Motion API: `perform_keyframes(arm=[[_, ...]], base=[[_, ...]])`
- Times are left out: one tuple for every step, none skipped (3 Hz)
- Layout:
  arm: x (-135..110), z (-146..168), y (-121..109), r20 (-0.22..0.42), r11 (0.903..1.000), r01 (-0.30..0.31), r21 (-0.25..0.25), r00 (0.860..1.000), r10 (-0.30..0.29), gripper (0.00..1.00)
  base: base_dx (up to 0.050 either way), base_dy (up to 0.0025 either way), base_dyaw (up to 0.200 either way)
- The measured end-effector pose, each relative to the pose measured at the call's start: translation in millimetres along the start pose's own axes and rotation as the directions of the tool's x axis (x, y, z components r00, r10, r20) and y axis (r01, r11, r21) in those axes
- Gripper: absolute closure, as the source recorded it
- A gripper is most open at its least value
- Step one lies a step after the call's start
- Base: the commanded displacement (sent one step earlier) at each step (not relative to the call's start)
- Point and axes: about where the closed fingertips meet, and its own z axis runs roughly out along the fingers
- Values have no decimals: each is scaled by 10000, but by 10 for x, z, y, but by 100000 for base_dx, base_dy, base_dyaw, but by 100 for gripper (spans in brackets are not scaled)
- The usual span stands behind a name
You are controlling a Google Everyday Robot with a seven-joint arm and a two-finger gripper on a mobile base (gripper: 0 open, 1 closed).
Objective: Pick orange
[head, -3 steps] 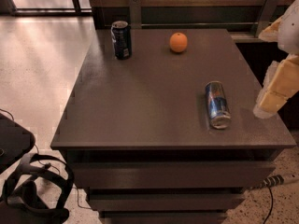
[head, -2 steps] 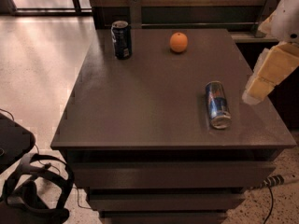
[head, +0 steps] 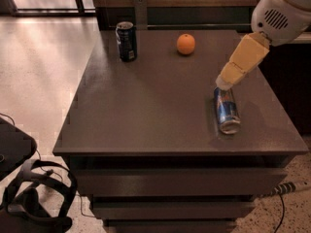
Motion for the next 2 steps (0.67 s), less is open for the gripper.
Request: perform_keyframes(arm=[[139,296,58,-174,9618,-2691,-505,9631,2686,0],[118,277,56,-179,9454,-3227,-446,9465,3222,0]], base=[[0,0,0],[0,0,0]])
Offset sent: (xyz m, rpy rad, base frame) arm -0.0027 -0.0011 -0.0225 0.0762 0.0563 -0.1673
